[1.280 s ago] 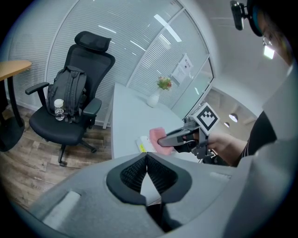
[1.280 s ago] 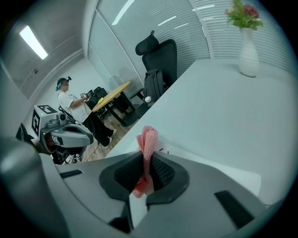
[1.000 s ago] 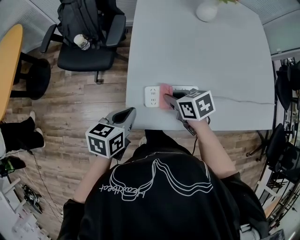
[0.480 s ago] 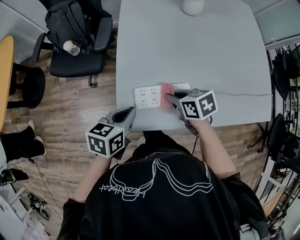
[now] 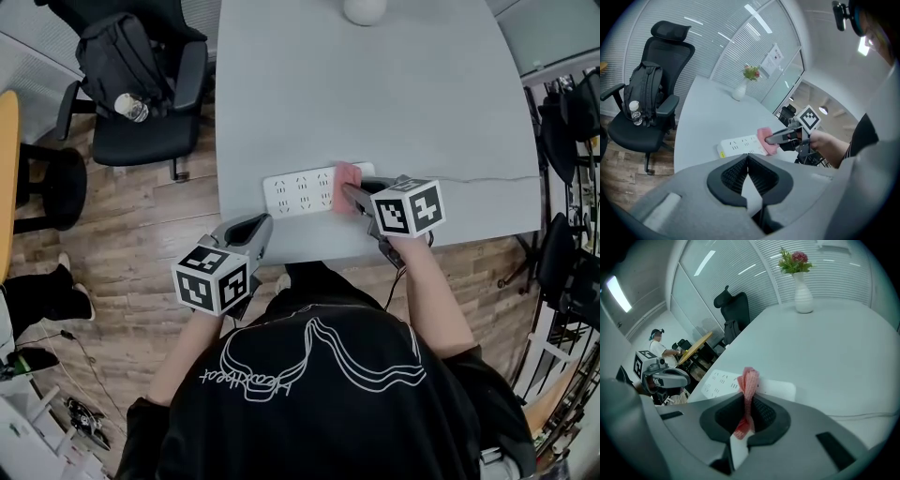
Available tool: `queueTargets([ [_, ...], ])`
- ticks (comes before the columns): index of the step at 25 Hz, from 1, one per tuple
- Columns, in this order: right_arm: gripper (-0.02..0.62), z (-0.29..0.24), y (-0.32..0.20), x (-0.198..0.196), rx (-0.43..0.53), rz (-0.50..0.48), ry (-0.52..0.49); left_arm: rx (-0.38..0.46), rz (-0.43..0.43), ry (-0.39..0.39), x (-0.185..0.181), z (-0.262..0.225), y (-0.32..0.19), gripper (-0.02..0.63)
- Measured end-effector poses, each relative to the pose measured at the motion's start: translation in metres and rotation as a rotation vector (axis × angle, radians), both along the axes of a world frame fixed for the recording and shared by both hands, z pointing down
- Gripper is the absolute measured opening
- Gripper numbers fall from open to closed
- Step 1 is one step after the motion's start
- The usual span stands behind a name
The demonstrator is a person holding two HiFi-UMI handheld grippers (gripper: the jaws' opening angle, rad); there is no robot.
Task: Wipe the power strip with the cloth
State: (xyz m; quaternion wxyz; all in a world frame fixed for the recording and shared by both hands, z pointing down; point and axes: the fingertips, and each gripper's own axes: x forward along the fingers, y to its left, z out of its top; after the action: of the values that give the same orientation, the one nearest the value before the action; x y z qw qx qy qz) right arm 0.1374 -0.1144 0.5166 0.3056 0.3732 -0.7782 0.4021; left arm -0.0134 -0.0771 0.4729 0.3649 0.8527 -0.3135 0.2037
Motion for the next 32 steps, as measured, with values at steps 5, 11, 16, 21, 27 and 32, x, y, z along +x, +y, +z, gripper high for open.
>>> queueTargets([
  [5, 0.038, 0.001, 0.004, 0.022, 0.000, 0.047, 0.003, -0.001, 0.022, -0.001, 0.010, 0.001, 0.000, 0.012],
  [11, 0.038, 0.000, 0.005, 0.051, 0.013, 0.107, 0.026, 0.002, 0.055, 0.000, 0.025, 0.001, 0.001, 0.012],
  [16, 0.040, -0.001, 0.007, 0.071, 0.032, 0.150, 0.046, 0.005, 0.070, -0.003, 0.033, 0.000, 0.001, 0.012],
  [21, 0.040, 0.000, 0.012, 0.084, 0.048, 0.188, 0.058, 0.013, 0.080, -0.008, 0.037, -0.003, 0.003, 0.012],
  [27, 0.040, -0.014, 0.017, 0.094, 0.132, 0.261, 0.060, 0.039, 0.065, -0.009, 0.030, -0.016, 0.009, 0.012],
  [32, 0.038, -0.048, 0.032, 0.071, 0.310, 0.222, 0.004, 0.086, 0.051, 0.000, 0.021, -0.038, 0.021, 0.012],
])
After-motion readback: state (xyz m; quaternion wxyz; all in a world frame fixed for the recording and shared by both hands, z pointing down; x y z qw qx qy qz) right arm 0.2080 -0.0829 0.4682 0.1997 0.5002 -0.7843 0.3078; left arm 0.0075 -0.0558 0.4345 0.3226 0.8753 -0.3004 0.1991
